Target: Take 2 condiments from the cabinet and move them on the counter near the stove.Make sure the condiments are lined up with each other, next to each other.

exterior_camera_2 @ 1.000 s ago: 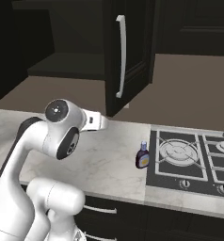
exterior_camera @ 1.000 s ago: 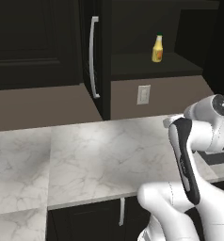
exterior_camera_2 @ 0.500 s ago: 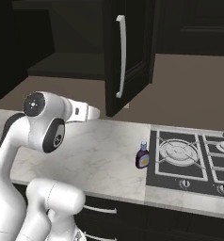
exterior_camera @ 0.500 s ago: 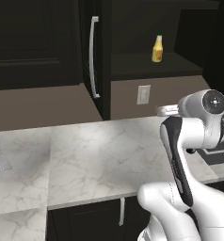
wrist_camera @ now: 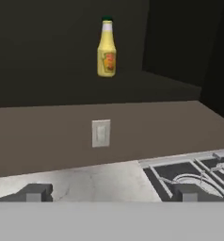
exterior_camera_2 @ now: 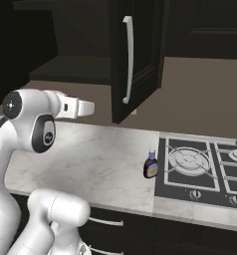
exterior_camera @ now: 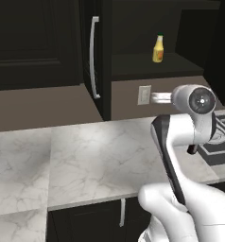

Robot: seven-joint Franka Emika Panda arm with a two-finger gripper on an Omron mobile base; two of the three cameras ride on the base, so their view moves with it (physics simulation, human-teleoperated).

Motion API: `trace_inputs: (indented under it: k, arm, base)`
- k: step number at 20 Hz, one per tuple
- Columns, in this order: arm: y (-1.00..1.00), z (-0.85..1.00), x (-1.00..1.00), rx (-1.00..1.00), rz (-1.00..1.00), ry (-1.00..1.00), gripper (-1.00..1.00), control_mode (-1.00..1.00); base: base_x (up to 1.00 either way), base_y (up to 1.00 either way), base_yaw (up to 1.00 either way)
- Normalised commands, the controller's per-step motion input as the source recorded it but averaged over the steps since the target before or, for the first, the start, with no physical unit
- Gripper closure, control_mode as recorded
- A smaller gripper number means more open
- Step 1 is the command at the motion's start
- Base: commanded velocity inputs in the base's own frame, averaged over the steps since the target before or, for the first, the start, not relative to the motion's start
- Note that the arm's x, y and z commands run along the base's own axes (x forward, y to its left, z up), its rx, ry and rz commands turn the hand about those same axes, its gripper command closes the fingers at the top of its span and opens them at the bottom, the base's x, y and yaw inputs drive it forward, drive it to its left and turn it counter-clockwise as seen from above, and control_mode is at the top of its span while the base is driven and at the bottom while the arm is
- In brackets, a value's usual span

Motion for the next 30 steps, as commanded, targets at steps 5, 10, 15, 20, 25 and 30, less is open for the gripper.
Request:
trace_inputs:
  k: [5,10,15,20,25,30]
  arm:
    - [0.07,0.51,0.18,0.00,-0.05,-0.18,-1.00,-1.00]
    - [0.00,0.66,0.33,0.00,0.00,-0.09,-1.00,-1.00]
    - [0.00,0.58,0.33,0.00,0.00,0.01,-1.00,-1.00]
    - [0.00,0.32,0.45,-0.01,-0.02,0.23,-1.00,-1.00]
    - [-0.01,0.00,0.68,-0.07,-0.03,0.23,-1.00,-1.00]
    - [-0.09,0.01,0.59,0.00,-0.01,0.16,-1.00,-1.00]
  base:
    - [0.00,0.00,0.00]
    - [0.00,0.00,0.00]
    - [0.00,0.00,0.00]
    - [0.00,0.00,0.00]
    - [0.00,0.00,0.00]
    - [0.00,0.00,0.00]
